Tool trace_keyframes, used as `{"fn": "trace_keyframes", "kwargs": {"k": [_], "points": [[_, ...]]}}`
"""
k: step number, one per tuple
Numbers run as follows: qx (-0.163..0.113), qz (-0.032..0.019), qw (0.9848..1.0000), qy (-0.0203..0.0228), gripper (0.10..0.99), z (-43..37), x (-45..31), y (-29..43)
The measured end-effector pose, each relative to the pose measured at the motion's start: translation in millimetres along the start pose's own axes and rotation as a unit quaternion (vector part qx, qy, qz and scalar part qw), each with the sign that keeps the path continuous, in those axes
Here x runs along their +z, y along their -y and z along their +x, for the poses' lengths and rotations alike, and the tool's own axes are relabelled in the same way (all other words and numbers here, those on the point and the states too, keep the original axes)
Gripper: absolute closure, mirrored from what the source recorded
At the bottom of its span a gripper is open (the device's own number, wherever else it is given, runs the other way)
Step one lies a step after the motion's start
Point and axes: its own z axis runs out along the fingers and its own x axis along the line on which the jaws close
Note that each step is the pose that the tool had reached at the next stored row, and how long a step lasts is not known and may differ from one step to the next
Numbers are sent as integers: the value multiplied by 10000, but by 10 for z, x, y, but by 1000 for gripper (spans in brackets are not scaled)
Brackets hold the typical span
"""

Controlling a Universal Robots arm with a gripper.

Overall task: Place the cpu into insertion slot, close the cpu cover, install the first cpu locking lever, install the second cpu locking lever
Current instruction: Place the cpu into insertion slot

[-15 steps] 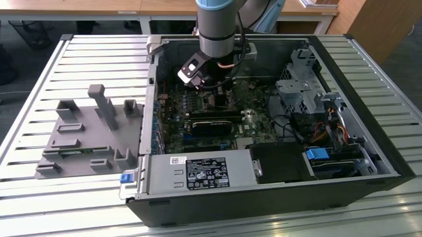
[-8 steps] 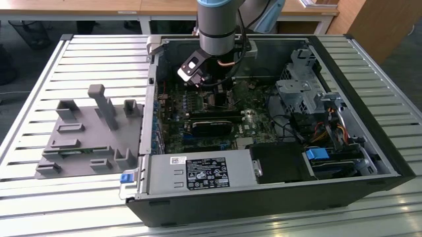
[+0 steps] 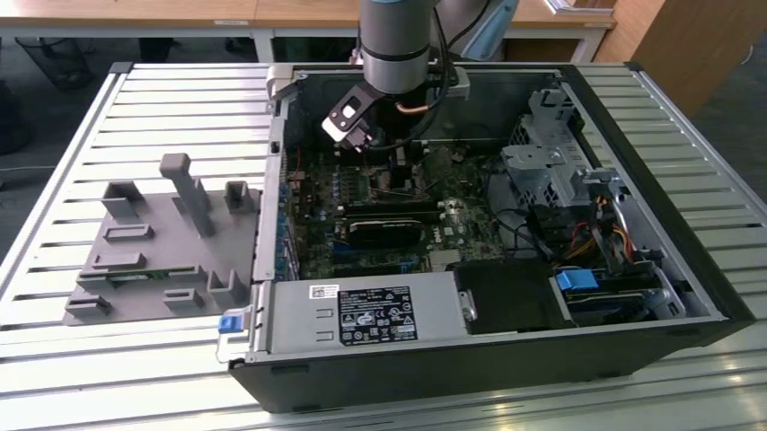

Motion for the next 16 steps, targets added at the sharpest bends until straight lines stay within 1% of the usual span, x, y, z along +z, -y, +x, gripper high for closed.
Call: {"fn": "trace_keyframes", "kwargs": {"k": [1, 4, 5, 7, 9, 10, 16], "points": [[0, 3, 10000, 0, 667, 0, -5, -1], [1, 9, 10000, 0, 839, 1, -18, -2], [1, 10, 10000, 0, 839, 0, -22, -2], [0, 12, 10000, 1, 957, 0, -30, -3], [1, 12, 10000, 1, 957, 1, -37, -4], [0, 12, 10000, 0, 980, 1, -39, -4], [0, 12, 10000, 1, 980, 1, -58, -5]]}}
